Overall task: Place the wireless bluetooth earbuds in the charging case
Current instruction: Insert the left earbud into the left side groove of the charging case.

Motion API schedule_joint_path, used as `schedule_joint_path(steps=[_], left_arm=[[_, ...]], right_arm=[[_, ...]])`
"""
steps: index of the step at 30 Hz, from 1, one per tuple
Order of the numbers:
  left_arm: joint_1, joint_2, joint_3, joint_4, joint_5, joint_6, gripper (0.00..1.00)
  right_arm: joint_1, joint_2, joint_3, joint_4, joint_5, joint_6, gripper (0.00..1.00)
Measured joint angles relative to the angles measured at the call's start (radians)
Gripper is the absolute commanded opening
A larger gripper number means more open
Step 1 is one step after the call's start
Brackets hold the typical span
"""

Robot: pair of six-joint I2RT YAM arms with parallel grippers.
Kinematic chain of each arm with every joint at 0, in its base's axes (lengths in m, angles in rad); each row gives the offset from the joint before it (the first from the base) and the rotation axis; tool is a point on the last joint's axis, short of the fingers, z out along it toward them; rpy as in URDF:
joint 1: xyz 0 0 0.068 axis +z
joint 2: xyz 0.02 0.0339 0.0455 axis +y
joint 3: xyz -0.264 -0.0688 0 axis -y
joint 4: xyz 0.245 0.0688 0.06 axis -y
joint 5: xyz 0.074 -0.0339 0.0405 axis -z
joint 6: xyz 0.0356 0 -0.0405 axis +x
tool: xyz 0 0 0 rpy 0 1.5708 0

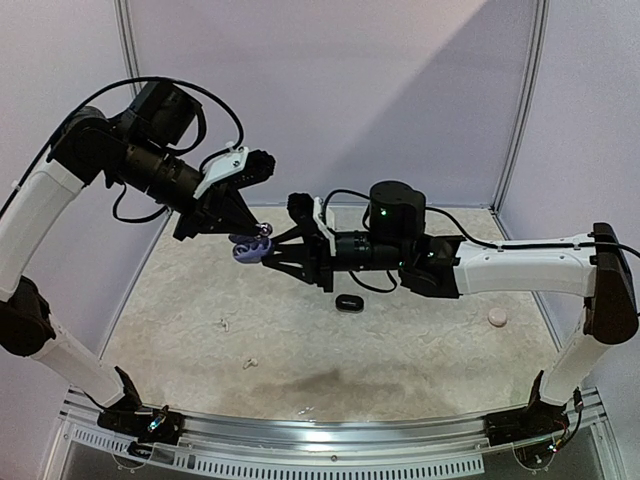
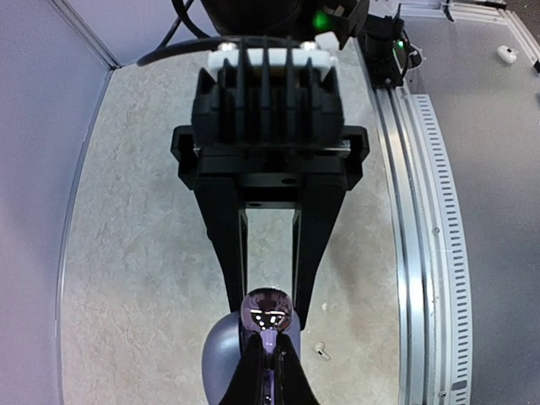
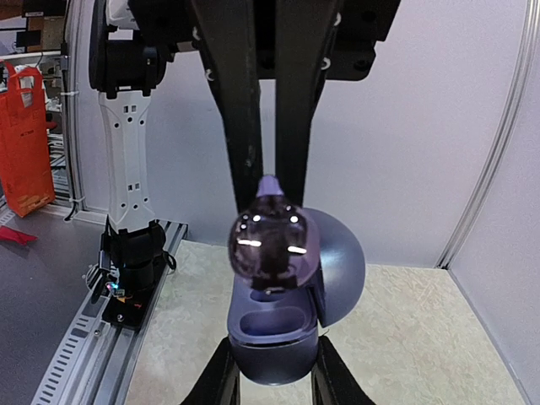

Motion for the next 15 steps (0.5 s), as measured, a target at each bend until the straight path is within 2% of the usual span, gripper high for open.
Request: schedule_joint_path(steps=[15], left_arm=[[-0.001,-0.023,-0.056,-0.002,-0.053,-0.008,0.00]], right_arm=[[0.003,0.000,0.009,-0.021,0.007,-0.025,0.00]])
